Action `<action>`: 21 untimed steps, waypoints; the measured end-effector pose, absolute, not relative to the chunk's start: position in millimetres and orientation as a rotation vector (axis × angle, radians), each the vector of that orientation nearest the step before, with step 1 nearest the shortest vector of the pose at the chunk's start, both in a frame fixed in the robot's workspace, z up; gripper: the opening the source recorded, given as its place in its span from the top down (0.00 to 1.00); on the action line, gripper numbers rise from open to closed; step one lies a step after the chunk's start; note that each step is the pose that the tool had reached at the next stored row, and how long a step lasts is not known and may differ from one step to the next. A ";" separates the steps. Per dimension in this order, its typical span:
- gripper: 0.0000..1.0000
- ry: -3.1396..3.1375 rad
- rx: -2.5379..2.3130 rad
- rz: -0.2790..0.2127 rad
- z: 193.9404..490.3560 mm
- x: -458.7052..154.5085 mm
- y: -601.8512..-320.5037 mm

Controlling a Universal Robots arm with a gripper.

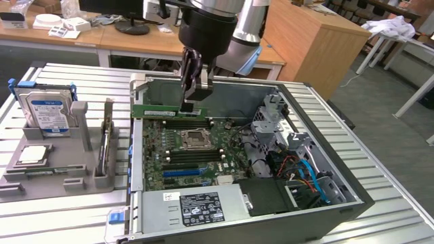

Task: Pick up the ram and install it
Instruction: 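Pick up the ram and move it above insertion slot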

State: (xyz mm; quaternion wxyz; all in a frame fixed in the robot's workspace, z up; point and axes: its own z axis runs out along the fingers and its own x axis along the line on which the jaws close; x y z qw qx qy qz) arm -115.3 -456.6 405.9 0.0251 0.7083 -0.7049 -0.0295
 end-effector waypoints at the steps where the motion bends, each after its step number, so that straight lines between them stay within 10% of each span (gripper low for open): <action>1: 0.88 -2.180 2.190 -0.091 406.0 -115.2 -456.6; 21: 0.88 -2.161 2.220 -0.077 406.1 -114.1 -456.6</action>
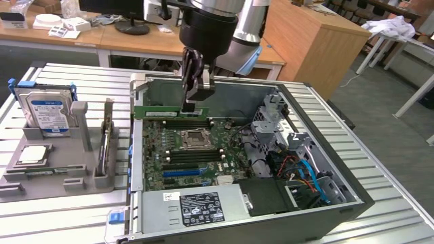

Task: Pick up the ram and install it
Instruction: 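Pick up the ram and move it above insertion slot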

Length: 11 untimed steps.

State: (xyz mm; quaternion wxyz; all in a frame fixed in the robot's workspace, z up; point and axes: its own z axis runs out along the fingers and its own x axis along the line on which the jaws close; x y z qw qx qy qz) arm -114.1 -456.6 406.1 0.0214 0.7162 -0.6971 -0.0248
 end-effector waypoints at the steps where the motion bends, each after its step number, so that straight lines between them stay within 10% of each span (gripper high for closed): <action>1: 0.88 -2.161 2.220 -0.077 406.1 -113.1 -456.5; 11: 0.88 -2.161 2.220 -0.077 405.9 -96.8 -456.6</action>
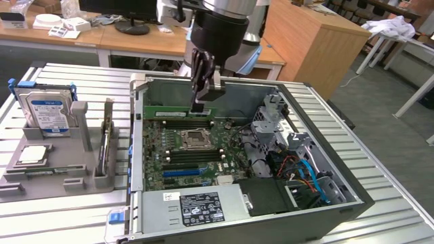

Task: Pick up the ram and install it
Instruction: 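Pick up the ram and move it above insertion slot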

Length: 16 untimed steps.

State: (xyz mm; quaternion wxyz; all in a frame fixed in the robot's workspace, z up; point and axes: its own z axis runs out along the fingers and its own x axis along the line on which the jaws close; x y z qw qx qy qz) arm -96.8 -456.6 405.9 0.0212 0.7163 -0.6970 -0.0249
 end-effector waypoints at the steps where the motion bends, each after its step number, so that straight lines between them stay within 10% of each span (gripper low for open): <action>1: 0.88 -2.161 2.220 -0.077 405.9 -95.0 -456.6; 16: 0.88 -2.161 2.220 -0.077 406.0 -59.8 -456.6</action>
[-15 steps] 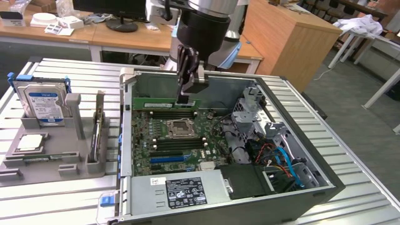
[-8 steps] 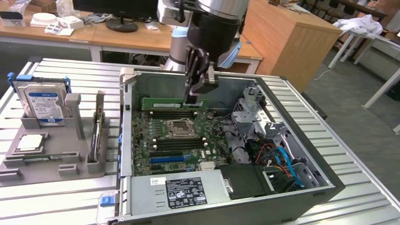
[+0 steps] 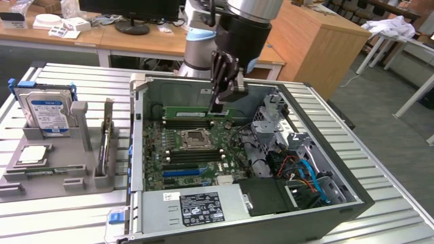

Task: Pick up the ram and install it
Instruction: 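Pick up the ram and move it above insertion slot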

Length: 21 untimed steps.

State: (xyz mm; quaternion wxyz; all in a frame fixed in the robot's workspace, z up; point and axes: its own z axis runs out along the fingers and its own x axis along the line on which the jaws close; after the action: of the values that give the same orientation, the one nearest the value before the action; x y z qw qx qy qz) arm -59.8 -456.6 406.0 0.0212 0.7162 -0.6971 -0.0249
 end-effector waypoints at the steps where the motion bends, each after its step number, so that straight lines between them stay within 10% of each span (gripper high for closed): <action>1: 0.88 -2.161 2.220 -0.077 405.9 -57.8 -456.6; 21: 0.88 -2.161 2.220 -0.077 405.9 -42.3 -452.6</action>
State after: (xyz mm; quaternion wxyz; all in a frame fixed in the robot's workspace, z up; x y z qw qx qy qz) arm -42.3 -452.6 405.9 0.0212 0.7163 -0.6971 -0.0249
